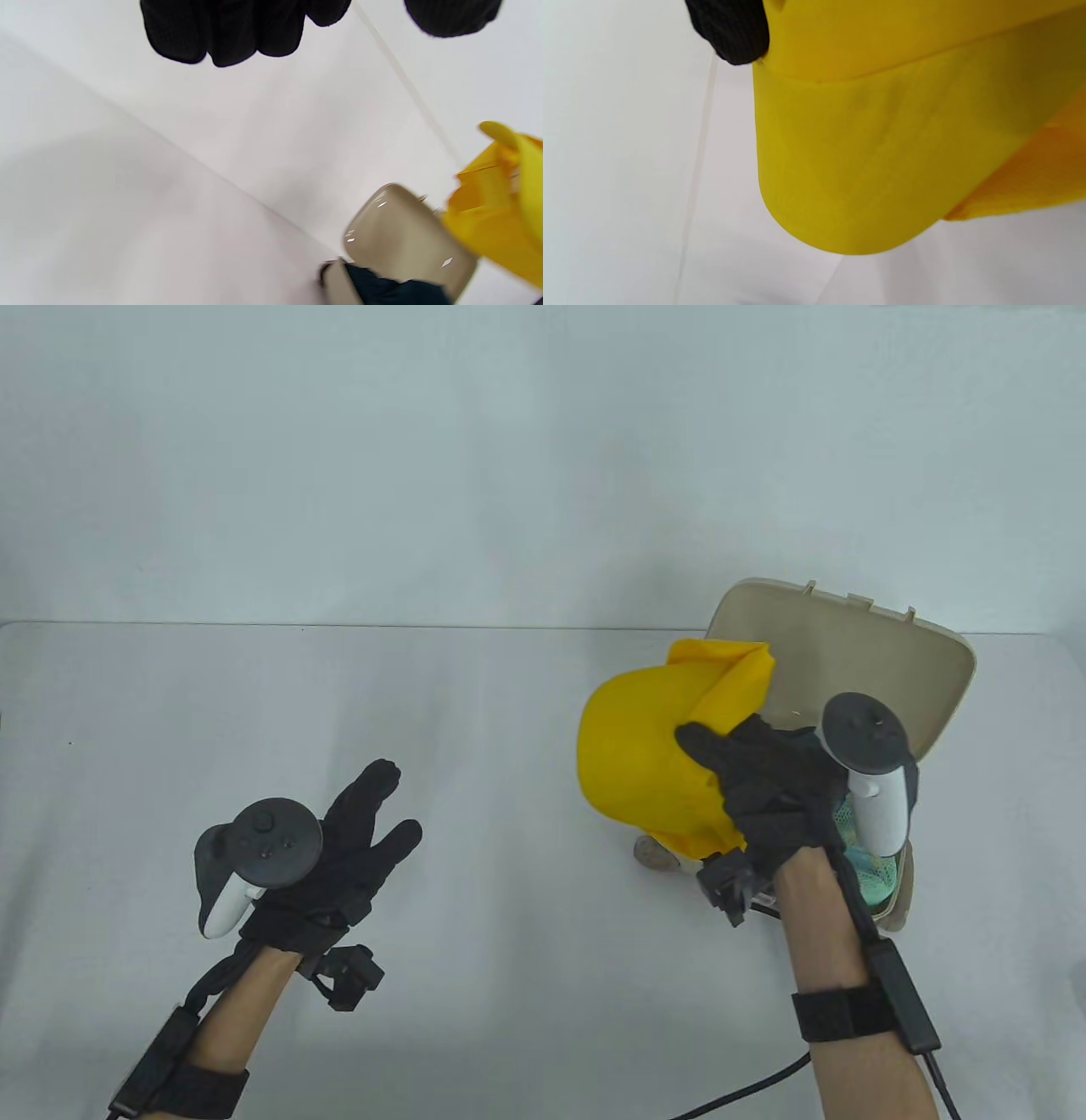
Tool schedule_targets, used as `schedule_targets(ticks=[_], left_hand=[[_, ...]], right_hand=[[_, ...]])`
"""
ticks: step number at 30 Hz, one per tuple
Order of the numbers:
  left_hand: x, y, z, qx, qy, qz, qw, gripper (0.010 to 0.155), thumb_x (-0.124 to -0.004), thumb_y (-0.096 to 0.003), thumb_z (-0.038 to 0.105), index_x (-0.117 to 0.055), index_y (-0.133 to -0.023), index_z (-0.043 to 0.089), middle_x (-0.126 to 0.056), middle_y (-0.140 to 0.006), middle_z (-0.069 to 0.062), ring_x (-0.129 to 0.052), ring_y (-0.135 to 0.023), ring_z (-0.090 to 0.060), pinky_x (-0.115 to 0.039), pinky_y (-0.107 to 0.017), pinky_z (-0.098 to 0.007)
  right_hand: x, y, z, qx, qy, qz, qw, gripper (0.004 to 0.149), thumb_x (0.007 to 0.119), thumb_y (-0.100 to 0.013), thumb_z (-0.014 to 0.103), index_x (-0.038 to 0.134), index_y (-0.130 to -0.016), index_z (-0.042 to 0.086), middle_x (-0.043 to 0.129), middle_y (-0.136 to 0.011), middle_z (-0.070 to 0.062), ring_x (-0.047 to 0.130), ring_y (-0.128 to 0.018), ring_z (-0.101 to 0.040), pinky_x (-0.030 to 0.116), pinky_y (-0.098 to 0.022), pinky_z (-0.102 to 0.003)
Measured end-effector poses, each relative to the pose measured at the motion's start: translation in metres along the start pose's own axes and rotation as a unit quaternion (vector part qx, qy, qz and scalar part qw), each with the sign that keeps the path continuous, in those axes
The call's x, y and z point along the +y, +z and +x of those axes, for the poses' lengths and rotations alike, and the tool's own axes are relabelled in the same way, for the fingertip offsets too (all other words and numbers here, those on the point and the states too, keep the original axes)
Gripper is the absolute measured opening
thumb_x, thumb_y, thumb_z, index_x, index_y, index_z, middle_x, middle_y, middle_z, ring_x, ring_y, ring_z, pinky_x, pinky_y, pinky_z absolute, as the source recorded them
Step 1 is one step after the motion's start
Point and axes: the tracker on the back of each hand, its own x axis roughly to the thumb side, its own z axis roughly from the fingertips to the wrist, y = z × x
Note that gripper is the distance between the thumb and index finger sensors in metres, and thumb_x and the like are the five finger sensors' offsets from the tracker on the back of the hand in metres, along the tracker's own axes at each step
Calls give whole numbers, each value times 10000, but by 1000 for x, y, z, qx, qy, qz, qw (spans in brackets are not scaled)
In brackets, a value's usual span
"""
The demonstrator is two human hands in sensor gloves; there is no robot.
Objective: Pack suitcase
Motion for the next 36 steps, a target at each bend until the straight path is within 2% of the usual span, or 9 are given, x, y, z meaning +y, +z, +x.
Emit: schedule_targets(ticks=[4, 6, 12, 16, 22, 28, 33, 36], left_hand=[[-8, 9, -4, -4, -149, 11, 989, 812, -595, -499, 615, -255, -1139, 248, -288, -1213, -110, -324, -1135, -418, -451, -799, -560], [-15, 15, -6, -8, -203, 21, 979, 835, -583, -490, 630, -223, -1139, 250, -243, -1217, -104, -253, -1133, -421, -406, -806, -561], [-37, 24, -16, -12, -203, 4, 979, 871, -585, -477, 639, -191, -1139, 234, -184, -1216, -107, -187, -1128, -417, -357, -816, -547], [-37, 20, -19, -6, -191, 2, 982, 865, -587, -477, 636, -199, -1139, 236, -194, -1217, -106, -198, -1129, -415, -363, -818, -541], [-43, 18, -23, -1, -192, -16, 981, 856, -589, -479, 631, -211, -1139, 238, -207, -1219, -101, -214, -1131, -411, -373, -819, -537], [-46, 18, -23, -2, -196, -24, 980, 848, -592, -479, 626, -221, -1139, 243, -217, -1218, -98, -225, -1133, -407, -381, -819, -535], [-46, 19, -22, -2, -194, -30, 981, 842, -594, -480, 622, -225, -1138, 245, -224, -1218, -100, -234, -1132, -409, -387, -818, -534], [-46, 18, -22, -3, -193, -31, 981, 843, -594, -481, 621, -227, -1139, 243, -224, -1218, -99, -234, -1132, -410, -386, -818, -534]], right_hand=[[-36, 2, -32, 39, -20, -46, 998, 581, 740, -548, 380, 559, -990, 50, 871, -840, 0, 1010, -657, -183, 891, -504, -364], [-45, 0, -50, 60, -30, -60, 996, 582, 738, -548, 383, 559, -990, 48, 872, -835, -1, 1010, -653, -182, 891, -502, -363], [-58, -11, -121, 144, -54, -96, 983, 584, 741, -546, 380, 562, -987, 42, 872, -827, -7, 1006, -645, -188, 890, -496, -365], [-61, -18, -158, 180, -63, -108, 976, 584, 738, -547, 386, 557, -990, 51, 867, -830, 0, 998, -648, -185, 876, -509, -368], [-62, -34, -178, 207, -78, -105, 970, 577, 727, -551, 369, 546, -993, 44, 858, -842, -9, 990, -662, -193, 877, -525, -377], [-52, -46, -195, 252, -55, -125, 958, 578, 716, -551, 363, 528, -1001, 53, 841, -866, -4, 971, -698, -200, 866, -560, -389], [-44, -51, -194, 281, 29, -155, 946, 607, 695, -557, 366, 495, -1012, 18, 822, -888, -37, 950, -737, -241, 848, -579, -412], [-38, -58, -183, 306, 147, -181, 923, 643, 700, -545, 391, 502, -1008, -8, 818, -888, -79, 960, -725, -265, 855, -559, -420]])
